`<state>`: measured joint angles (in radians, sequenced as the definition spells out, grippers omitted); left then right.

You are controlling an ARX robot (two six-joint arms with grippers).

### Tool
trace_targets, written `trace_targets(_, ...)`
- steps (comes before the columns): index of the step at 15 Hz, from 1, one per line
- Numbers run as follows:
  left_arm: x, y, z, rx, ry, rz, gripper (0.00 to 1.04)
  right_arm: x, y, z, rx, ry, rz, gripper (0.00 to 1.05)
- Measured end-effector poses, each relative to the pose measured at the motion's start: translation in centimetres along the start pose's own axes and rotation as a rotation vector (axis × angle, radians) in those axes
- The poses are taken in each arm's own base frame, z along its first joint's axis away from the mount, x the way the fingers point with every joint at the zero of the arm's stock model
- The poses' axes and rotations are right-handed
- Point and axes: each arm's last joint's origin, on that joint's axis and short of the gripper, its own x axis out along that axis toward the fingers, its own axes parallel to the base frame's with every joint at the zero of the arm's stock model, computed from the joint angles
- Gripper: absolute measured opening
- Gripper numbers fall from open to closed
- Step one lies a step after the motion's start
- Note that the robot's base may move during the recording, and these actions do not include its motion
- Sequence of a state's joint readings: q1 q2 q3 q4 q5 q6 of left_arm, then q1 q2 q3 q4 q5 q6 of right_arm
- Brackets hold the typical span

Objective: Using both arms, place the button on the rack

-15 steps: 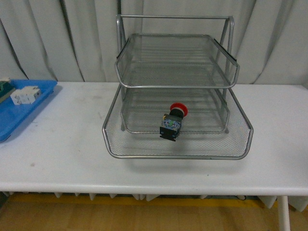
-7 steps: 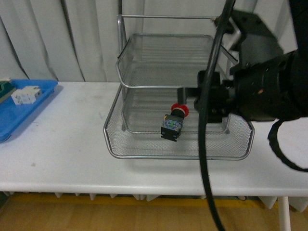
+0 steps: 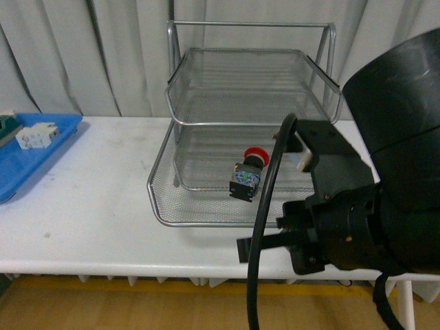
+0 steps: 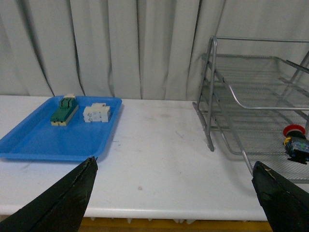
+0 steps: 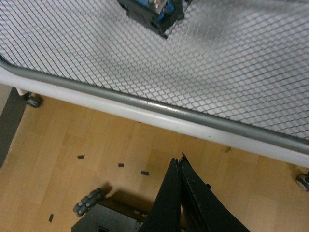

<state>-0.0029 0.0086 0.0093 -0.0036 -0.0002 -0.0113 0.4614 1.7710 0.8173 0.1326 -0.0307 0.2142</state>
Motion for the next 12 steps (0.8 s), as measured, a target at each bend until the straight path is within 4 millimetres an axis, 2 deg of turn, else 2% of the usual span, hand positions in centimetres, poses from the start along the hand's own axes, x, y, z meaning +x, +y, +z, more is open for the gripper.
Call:
trace_targets(2, 0.0, 0.0, 0.0, 0.000, 0.000, 0.000, 0.98, 1.0, 0.1, -0.8, -0.007, 0.029, -0.004, 0.02)
trace_targets(4, 0.0, 0.0, 0.0, 0.000, 0.000, 0.000, 0.98, 2.0, 0.0, -0.8, -0.006, 0.033, -0.024, 0.02)
trace_targets(12, 0.0, 0.0, 0.0, 0.000, 0.000, 0.000, 0.98, 4.0, -0.9, 1.2, 0.024, 0.039, -0.083, 0.02)
